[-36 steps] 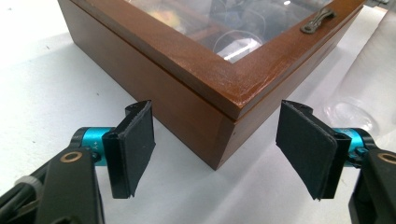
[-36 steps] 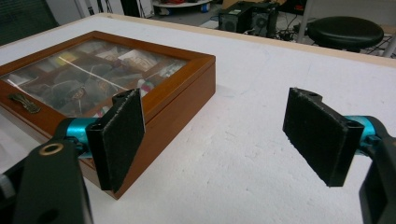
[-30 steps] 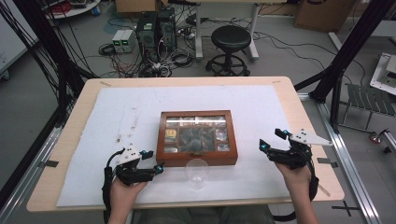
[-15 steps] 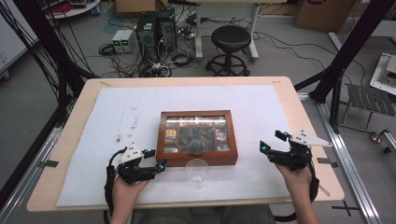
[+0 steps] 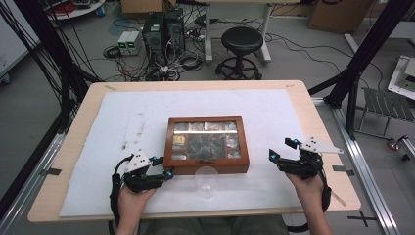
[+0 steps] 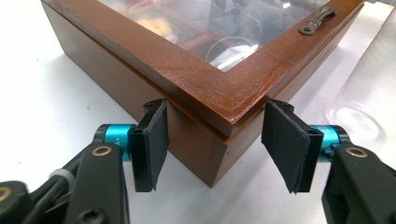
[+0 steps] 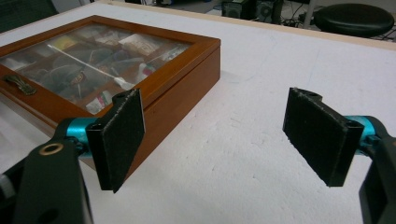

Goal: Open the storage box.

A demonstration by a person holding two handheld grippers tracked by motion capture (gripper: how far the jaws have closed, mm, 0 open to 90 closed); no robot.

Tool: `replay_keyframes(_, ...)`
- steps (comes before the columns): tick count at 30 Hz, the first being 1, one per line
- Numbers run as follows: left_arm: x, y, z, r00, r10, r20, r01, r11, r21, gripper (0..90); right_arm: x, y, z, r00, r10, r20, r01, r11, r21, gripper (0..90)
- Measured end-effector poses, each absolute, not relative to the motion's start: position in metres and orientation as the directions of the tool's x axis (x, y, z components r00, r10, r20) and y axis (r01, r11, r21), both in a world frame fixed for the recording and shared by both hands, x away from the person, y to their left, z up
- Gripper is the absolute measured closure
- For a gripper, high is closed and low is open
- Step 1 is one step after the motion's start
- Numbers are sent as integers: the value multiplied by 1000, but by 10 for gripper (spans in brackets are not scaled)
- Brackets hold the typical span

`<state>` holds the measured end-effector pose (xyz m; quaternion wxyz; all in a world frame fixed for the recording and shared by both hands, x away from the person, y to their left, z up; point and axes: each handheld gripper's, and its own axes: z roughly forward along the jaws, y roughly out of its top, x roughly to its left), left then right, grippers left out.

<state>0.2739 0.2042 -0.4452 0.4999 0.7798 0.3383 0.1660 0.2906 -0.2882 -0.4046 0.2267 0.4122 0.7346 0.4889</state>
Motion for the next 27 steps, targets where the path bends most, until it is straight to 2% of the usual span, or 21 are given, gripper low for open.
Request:
replay_keyframes(14,275,203,-432,702,709,-69,324,-231,917,451,294,-282,-411,-599,798,70,386,211,898,214)
replay_keyframes(27,278,201,-416,682,731,-23,277,-228,933,435,295,-277,-412,-614,786,73,386,218,896,214)
